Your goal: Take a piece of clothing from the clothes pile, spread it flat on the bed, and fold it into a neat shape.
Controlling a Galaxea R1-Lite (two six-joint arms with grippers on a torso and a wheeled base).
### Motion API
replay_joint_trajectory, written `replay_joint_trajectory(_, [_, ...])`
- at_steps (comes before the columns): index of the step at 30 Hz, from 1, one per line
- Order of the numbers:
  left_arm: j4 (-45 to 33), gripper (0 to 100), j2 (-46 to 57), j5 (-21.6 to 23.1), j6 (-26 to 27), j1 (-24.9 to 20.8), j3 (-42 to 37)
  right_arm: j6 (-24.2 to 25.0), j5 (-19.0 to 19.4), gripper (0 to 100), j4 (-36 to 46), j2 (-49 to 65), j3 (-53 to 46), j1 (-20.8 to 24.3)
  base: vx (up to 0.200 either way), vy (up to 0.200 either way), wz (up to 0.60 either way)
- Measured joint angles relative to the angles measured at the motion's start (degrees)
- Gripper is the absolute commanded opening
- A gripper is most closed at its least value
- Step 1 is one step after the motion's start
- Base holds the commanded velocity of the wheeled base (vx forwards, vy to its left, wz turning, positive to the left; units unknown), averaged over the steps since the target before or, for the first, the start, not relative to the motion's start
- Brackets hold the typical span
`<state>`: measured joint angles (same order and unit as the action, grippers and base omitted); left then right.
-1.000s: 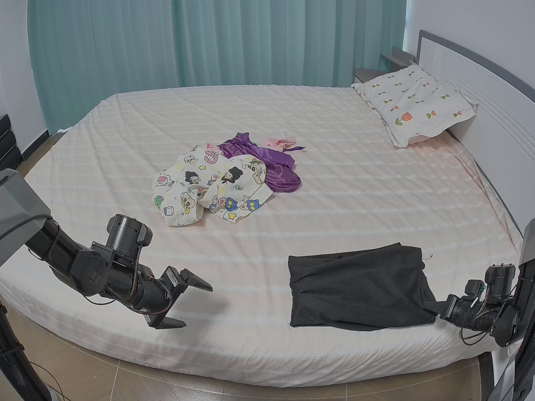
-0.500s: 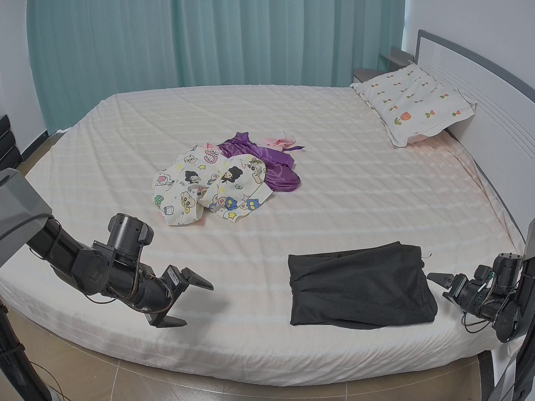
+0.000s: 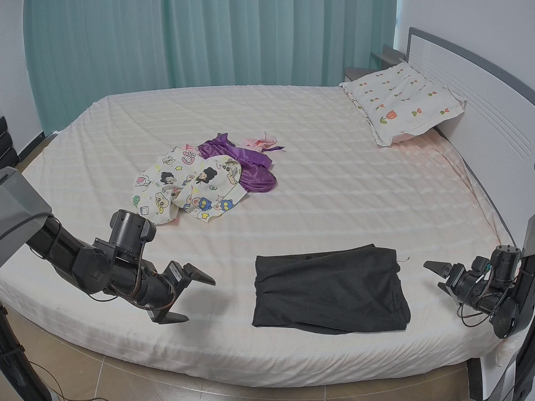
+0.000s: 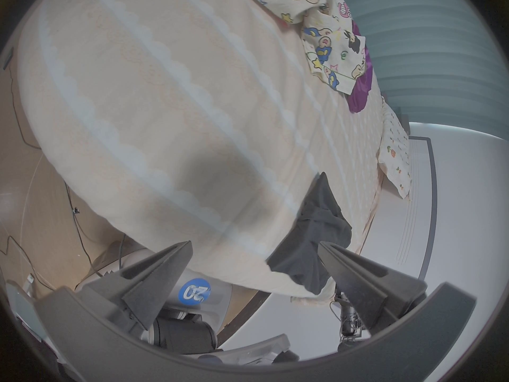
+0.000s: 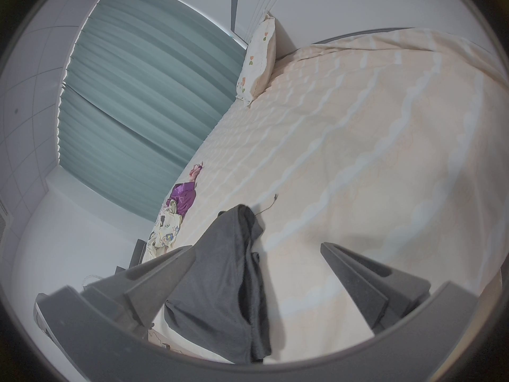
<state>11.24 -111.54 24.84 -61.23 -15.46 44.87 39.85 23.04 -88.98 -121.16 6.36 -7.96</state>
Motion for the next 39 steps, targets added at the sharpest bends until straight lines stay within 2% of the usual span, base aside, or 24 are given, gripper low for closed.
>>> replay_joint_trajectory(5, [1.2,100,0.1,-3.7,-2.1,-1.2,1.3,0.2,0.0,100,0.0,0.0,0.0,0.8,0.000,-0.200,0.00])
replay_joint_trajectory(7, [1.5,100,0.0,-4.8,-2.4,-1.7,1.8,0.2,0.0,100,0.0,0.0,0.0,1.1,0.000,0.000,0.00])
replay_joint_trajectory(10, [1.8,100,-0.5,-9.5,-2.6,-4.0,4.2,0.3,0.0,100,0.0,-0.2,-0.4,2.5,0.000,0.000,0.00])
replay_joint_trajectory(14, [1.9,100,-1.9,-13.2,-2.3,-5.4,8.1,0.3,0.0,100,0.0,-0.2,-0.9,3.5,0.000,0.000,0.00])
replay_joint_trajectory(17, [2.0,100,-3.5,-14.1,-0.6,-5.8,10.7,0.3,0.0,100,0.0,-0.3,-1.2,3.9,0.000,0.000,0.00])
replay_joint_trajectory(20, [2.1,100,-5.7,-14.7,5.6,-6.0,12.7,0.2,0.0,100,0.0,-0.4,-1.6,4.2,0.000,0.000,0.00])
replay_joint_trajectory(24, [2.3,100,-7.6,-15.3,10.7,-5.8,13.8,0.1,0.0,100,0.0,-0.4,-2.1,4.6,0.000,0.000,0.00])
replay_joint_trajectory(39, [8.2,100,-15.1,-15.5,11.8,-4.3,19.8,0.1,-0.1,100,0.0,-0.6,-2.7,6.1,0.000,0.000,0.00])
